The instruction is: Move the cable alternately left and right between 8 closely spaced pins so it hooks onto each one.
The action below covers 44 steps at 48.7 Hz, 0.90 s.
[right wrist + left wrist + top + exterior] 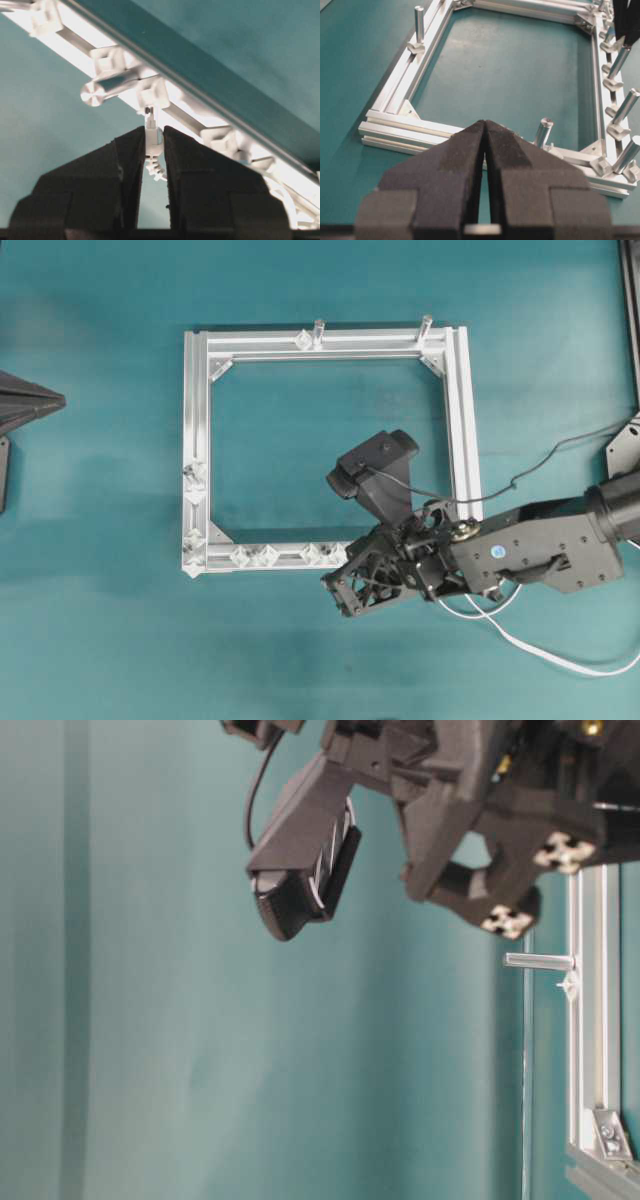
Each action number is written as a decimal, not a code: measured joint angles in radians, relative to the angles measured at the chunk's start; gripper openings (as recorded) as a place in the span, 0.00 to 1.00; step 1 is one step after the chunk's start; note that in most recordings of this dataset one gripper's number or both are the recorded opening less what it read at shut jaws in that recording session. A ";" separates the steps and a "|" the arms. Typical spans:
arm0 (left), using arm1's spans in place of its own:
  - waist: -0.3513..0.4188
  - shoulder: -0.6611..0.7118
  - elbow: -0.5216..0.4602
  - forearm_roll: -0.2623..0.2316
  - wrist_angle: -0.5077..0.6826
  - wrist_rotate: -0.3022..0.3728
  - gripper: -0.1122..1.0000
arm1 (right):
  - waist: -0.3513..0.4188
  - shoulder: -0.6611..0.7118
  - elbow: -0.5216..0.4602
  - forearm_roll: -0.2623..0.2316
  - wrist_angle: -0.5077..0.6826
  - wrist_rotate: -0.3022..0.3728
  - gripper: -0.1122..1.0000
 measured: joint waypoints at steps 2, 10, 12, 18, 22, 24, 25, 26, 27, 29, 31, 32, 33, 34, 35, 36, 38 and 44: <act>0.000 -0.002 0.000 0.000 0.000 0.000 0.11 | 0.002 0.000 -0.003 0.002 0.000 0.000 0.23; 0.000 -0.002 0.000 0.000 0.000 0.000 0.11 | 0.005 0.008 -0.011 0.000 0.002 0.000 0.23; 0.000 -0.002 0.000 0.000 0.000 0.000 0.11 | 0.005 0.009 -0.011 0.002 0.002 0.000 0.23; 0.000 0.000 0.000 0.000 0.000 0.000 0.11 | 0.005 0.012 -0.011 0.000 0.002 0.000 0.23; 0.000 0.000 0.000 0.000 0.000 0.000 0.11 | 0.005 0.012 -0.011 0.000 0.002 0.000 0.23; 0.000 -0.002 0.000 0.000 0.000 0.000 0.11 | 0.005 0.012 -0.011 0.002 0.003 0.000 0.23; 0.000 0.000 0.000 0.000 0.000 0.000 0.11 | 0.005 0.014 -0.011 0.000 0.003 0.000 0.23; -0.002 0.000 0.000 0.000 0.000 0.000 0.11 | 0.005 0.012 -0.011 0.000 0.002 0.000 0.23; 0.000 -0.002 0.000 0.000 0.000 0.000 0.11 | 0.005 0.012 -0.011 0.000 0.002 0.000 0.23; 0.000 0.000 0.000 0.000 0.000 0.002 0.11 | 0.005 0.012 -0.011 0.000 0.002 0.000 0.23; 0.000 -0.002 0.000 0.000 0.000 0.000 0.11 | 0.005 0.012 -0.011 0.000 0.003 0.000 0.23; 0.000 0.000 0.000 0.000 0.000 0.000 0.11 | 0.005 0.012 -0.011 0.000 0.003 0.000 0.23; 0.000 -0.002 0.000 0.000 0.000 0.000 0.11 | 0.005 0.012 -0.011 0.002 0.002 0.000 0.23; 0.000 -0.002 0.000 0.000 0.002 0.000 0.11 | 0.005 0.012 -0.011 0.000 0.002 0.000 0.23; 0.000 0.000 0.000 0.000 0.000 0.002 0.11 | 0.005 0.012 -0.011 0.002 0.003 0.000 0.23; 0.000 0.000 0.000 0.000 0.000 0.002 0.11 | 0.005 0.014 -0.011 0.000 0.003 0.000 0.23; 0.000 -0.002 0.000 0.000 0.000 0.000 0.11 | 0.005 0.012 -0.011 0.000 0.005 0.000 0.23; 0.000 0.000 0.000 -0.002 0.000 0.000 0.11 | 0.005 0.012 -0.011 0.002 0.008 0.002 0.23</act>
